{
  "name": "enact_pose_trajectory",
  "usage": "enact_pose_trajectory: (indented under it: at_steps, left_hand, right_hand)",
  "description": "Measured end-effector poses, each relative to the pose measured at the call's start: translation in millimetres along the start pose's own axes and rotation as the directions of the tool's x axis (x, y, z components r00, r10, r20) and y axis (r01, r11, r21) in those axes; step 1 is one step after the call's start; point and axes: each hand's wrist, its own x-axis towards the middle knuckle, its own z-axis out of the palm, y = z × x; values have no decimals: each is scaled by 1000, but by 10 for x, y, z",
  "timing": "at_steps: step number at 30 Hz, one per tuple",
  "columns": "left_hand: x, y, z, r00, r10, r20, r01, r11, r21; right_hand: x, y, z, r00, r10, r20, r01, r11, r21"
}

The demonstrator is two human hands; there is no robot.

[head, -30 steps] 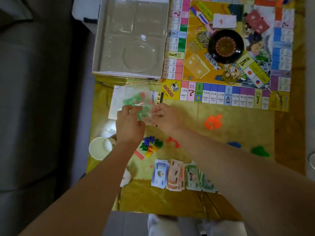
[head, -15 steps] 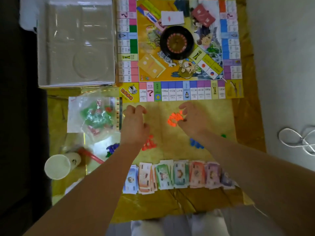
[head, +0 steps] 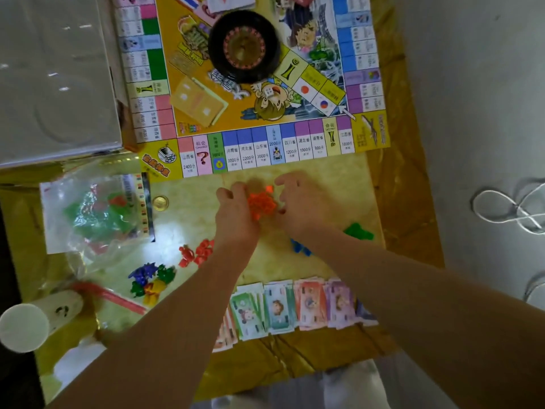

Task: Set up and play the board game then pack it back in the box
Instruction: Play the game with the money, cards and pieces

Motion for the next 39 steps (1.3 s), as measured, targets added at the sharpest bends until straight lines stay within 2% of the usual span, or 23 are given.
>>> enact_pose_trajectory:
  at_steps: [2, 5, 10, 14, 18, 21, 23, 27, 30, 33, 35, 39]
  left_hand:
    - [38, 23, 15, 1000, 2, -11, -2, 1000, -16]
    - [91, 41, 3, 999, 12, -33, -14, 998, -56]
    - [81, 15, -73, 998, 10, -56, -12, 999, -31]
    - [-86, -4, -122, 990, 139, -34, -136, 989, 64]
    - [-251, 95, -32, 937, 308, 163, -326, 940, 96]
    - [-372, 195, 191, 907, 292, 304, -345, 929, 137]
    - [-431, 209, 334, 907, 263, 329, -336, 923, 189]
    - [-513, 209, 555, 938, 233, 258, -285, 939, 191]
    - [-517, 200, 616, 952, 220, 211, -261, 945, 195]
    - [-473, 189, 655, 957, 229, 179, -261, 948, 181]
    - [-443, 195, 656, 962, 227, 155, -250, 957, 150]
    - [-360, 240, 618, 971, 217, 100, -228, 965, 127]
  right_hand:
    - [54, -37, 36, 1000, 28, -13, -27, 996, 84]
    - [137, -103, 117, 998, 63, -25, -53, 952, 301]
    - [166, -33, 31, 997, 74, -9, -67, 937, 343]
    - [-30, 223, -175, 999, 39, -17, -32, 954, 299]
    - [-319, 450, -345, 1000, -23, 8, 21, 981, 193]
    - [-527, 580, -267, 995, -36, 90, 34, 999, 26]
    - [-605, 603, -139, 995, -24, 100, 27, 999, -26]
    - [-706, 638, 111, 999, 11, 43, -3, 987, -161]
    - [-652, 683, 313, 998, 54, -28, -59, 982, -178]
    - [-537, 717, 429, 998, 16, -61, -29, 977, -212]
    - [-499, 694, 388, 998, -18, -65, 7, 985, -172]
    - [-424, 618, 179, 992, -65, -112, 67, 998, 18]
